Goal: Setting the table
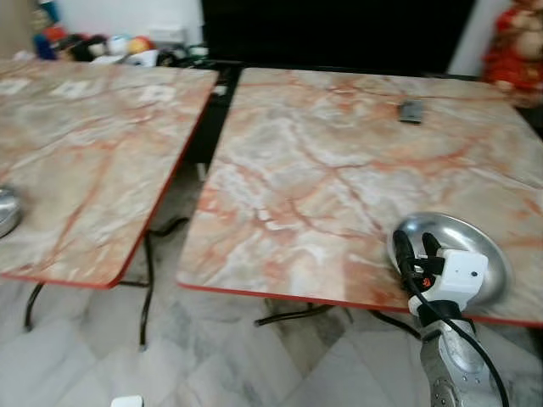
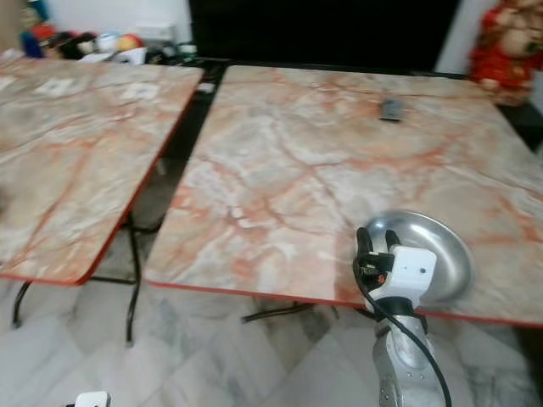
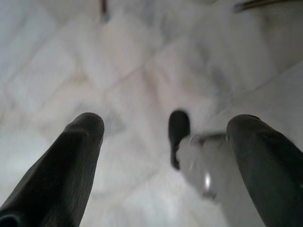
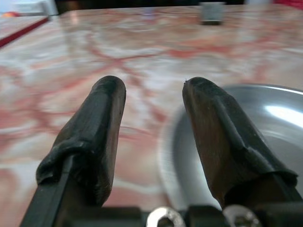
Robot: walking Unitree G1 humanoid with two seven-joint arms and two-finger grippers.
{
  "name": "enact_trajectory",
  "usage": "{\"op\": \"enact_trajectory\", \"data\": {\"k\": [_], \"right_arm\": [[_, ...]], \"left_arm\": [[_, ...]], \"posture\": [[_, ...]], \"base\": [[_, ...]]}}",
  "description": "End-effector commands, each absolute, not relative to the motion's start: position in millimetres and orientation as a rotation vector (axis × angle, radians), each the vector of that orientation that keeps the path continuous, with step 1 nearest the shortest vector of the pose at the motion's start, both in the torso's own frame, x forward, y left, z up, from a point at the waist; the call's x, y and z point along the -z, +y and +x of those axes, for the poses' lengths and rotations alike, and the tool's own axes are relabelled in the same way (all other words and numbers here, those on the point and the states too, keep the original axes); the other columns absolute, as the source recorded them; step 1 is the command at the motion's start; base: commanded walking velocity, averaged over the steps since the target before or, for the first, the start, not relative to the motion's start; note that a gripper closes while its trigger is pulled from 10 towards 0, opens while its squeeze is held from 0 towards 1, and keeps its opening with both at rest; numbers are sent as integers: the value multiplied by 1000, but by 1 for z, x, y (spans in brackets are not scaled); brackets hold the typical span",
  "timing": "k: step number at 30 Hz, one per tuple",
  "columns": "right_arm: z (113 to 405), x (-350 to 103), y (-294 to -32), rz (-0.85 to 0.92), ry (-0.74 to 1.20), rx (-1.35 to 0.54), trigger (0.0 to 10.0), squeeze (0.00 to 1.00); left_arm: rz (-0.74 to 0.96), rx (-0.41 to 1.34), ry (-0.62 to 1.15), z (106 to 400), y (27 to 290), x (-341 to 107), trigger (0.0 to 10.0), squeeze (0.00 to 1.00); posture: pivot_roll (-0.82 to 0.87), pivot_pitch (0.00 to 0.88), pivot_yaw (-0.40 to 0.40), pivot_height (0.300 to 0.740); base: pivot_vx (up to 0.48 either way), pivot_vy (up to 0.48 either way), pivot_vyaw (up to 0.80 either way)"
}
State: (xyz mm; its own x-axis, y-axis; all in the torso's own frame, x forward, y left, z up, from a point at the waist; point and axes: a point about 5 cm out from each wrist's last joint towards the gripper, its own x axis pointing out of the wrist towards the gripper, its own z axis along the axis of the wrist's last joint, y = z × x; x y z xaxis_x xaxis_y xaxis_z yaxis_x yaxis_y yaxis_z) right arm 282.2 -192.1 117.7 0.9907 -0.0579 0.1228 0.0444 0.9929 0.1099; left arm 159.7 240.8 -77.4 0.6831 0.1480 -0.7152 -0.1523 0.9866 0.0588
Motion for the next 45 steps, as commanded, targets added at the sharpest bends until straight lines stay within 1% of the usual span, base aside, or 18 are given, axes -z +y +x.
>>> {"op": "enact_trajectory", "data": {"k": [1, 9, 15, 31, 45], "right_arm": [[283, -116, -193, 122, -119, 63, 10000, 0], [287, -115, -195, 170, -122, 114, 10000, 0], [291, -116, -189, 179, -123, 103, 10000, 0], [292, -116, -185, 176, -131, 105, 10000, 0], [293, -115, -185, 177, -129, 102, 10000, 0]], "left_arm": [[-25, -198, 847, 147, 244, 83, 10000, 0], [-28, -193, 836, 150, 244, 81, 10000, 0], [-27, -195, 838, 149, 244, 82, 10000, 0], [-27, -183, 843, 146, 243, 83, 10000, 0], [-26, -185, 846, 144, 243, 84, 10000, 0]], "posture": [[-30, 123, 2, 740], [-20, 113, 0, 740], [-14, 104, -1, 740], [-17, 85, 3, 740], [-13, 84, 0, 740]], "base": [[0, 480, 0], [0, 480, 0], [0, 480, 0], [0, 480, 0], [0, 480, 0]]}}
